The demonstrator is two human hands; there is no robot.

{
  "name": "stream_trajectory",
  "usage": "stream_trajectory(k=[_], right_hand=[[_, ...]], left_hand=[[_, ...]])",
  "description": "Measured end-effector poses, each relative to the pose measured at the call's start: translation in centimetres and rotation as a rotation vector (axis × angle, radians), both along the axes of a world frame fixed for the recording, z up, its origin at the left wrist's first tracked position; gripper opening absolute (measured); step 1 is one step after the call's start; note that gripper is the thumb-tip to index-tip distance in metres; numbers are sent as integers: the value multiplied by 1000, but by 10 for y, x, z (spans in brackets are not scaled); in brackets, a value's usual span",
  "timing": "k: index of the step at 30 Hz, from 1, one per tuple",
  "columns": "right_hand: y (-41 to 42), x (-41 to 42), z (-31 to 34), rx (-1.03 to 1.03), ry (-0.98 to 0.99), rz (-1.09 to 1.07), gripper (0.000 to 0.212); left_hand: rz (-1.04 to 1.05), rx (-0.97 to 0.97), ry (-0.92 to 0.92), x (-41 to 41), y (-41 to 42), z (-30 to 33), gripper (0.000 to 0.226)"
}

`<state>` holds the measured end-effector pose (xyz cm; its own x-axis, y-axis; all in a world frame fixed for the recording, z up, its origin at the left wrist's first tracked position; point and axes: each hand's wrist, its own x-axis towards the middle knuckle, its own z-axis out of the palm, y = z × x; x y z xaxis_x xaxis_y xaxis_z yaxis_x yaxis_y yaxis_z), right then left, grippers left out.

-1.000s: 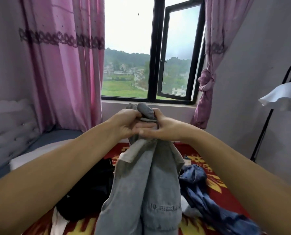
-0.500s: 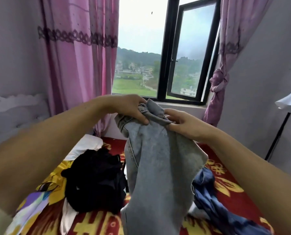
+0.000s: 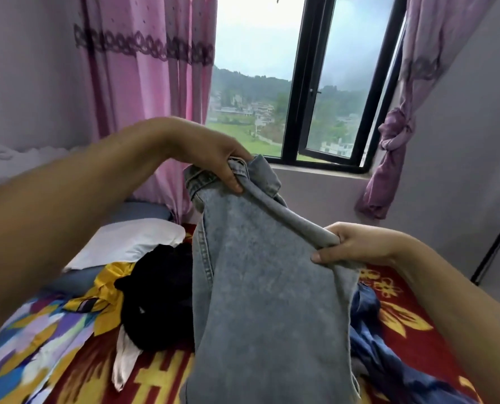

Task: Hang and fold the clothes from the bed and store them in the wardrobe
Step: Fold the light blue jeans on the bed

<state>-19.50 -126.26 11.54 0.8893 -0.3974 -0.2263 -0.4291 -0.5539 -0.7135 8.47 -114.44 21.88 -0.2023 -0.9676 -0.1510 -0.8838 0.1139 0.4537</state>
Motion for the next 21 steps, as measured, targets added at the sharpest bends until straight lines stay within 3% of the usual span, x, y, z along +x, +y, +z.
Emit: stream_trajectory(k=[3, 5, 10, 13, 17, 21], right_hand=[[-13, 39, -33, -233, 70, -80, 14], [-24, 71, -50, -467, 60, -172, 13], [-44, 116, -39, -747, -298, -328, 11], [-52, 118, -31, -750, -351, -308, 10], [-48, 107, -73, -639, -248, -116, 7], [-23, 93, -180, -563, -7, 104, 9]], left_hand=[[89, 33, -189, 16, -26, -35, 35], [157, -69, -359, 30, -41, -53, 38], [299, -521, -408, 65, -49, -41, 45], [253, -626, -462, 60, -32, -29, 45], [54, -443, -506, 35, 5, -64, 43], [-112, -128, -478, 3, 25, -189, 36]])
